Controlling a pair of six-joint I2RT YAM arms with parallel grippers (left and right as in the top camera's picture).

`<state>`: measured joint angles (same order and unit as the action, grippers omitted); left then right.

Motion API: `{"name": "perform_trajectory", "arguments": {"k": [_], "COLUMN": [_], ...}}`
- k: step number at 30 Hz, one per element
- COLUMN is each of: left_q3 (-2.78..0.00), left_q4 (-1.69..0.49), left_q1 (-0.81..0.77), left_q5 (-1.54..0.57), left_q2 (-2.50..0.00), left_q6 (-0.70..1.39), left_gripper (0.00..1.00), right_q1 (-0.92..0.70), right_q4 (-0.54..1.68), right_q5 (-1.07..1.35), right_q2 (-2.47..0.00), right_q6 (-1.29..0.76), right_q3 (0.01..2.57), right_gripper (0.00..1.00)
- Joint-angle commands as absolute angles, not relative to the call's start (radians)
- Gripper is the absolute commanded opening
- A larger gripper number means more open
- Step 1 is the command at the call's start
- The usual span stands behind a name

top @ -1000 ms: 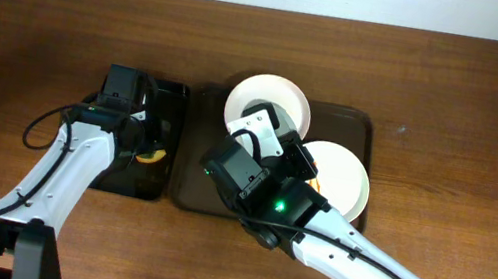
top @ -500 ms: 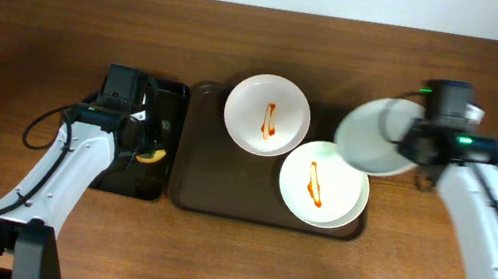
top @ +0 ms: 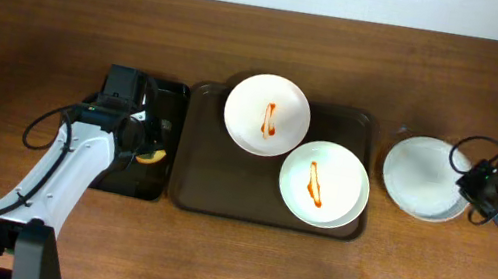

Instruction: Clean dirty plates on tray and stack at the side

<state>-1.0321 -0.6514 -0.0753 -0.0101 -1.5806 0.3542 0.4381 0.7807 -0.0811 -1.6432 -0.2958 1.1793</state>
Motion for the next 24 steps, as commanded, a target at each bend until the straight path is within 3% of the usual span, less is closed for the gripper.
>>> {"name": "perform_trajectory", "arguments": {"k": [1,5,10,15,22,24], "left_q3": [-1.033,-1.033,-1.033,-1.033,-1.033,-1.033], "left_q4": [-0.652,-0.653,-0.653,-0.66,-0.661,-0.66], "left_q1": [-0.069,-0.069,-0.069,-0.069,-0.069,-0.069], "left_q5": [-0.003,-0.003,-0.003,-0.003,-0.003,-0.003], "left_q2": [-1.586,-1.586,-1.586,-1.586,-1.586,-1.586], "left_q6": [0.335,0.335,0.335,0.335,0.335,0.335], "left_gripper": [0.0,0.0,0.0,0.0,0.0,0.0], "right_q1": [0.439,0.39,0.192,0.057,0.032,0.032], "right_q4": [0.781,0.902,1.025,1.015,0.878,0.814], "right_q5": [0.104,0.422,0.41,0.316,0.283,0.284], "right_q2": [-1.644,-1.644,-1.645,-1.645,-1.645,-1.645], "right_q6": [-0.205,-0.044,-0.038,-0.178,-0.268,-0.271], "right_q3": [1.176,1.176,1.176,1.141,0.963,0.915], "right_gripper": [0.34,0.43,0.44,0.44,0.43,0.38]}}
